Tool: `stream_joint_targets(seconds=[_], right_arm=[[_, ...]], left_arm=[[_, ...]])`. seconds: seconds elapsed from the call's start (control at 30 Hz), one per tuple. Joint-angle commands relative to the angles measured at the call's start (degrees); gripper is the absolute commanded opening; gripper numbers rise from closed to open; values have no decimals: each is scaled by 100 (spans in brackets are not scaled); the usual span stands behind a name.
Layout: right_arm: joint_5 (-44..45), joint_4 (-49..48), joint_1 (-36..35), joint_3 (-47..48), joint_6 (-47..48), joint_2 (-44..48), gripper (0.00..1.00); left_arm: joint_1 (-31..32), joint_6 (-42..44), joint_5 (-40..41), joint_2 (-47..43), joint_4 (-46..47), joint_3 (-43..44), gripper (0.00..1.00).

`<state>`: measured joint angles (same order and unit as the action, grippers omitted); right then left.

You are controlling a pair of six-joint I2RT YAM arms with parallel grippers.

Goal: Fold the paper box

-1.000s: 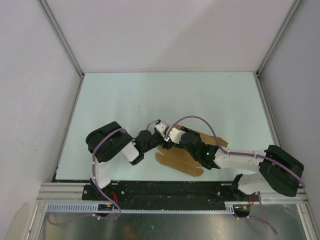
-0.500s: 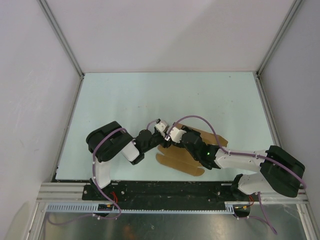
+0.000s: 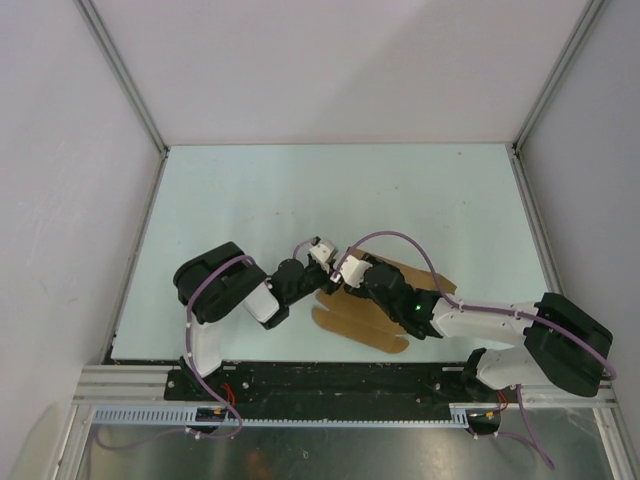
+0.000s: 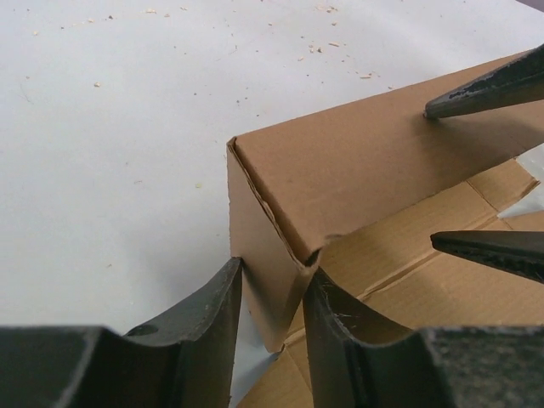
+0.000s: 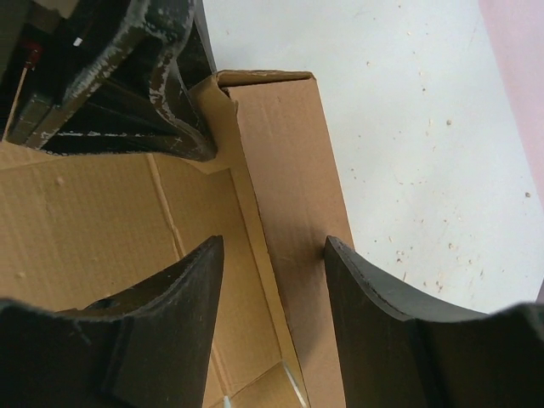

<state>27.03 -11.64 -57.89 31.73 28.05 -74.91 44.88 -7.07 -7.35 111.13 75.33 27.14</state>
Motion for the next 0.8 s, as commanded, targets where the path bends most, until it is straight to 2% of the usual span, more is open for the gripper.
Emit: stream_joint_targets(seconds=[0.0,0.2,0.37,0.47,0.77], right_arm=[[-294,74,-30,-35,-256,179,55],[-435,118,-21,-35,-362,153,54],[-496,118,-12,-35,-397,153,54],[-505,118,-3,-35,-423,153,54],[-549,100,-3,-35,-476,197,54]], left_arm=[[3,-128,129,49,1625,108,42],[108,-84,454,40,1625,46,47],[222,-14,726,66,1625,64,46],[293,4,901,102,1625,90,42],[530,206,1403,154,1625,187,9]])
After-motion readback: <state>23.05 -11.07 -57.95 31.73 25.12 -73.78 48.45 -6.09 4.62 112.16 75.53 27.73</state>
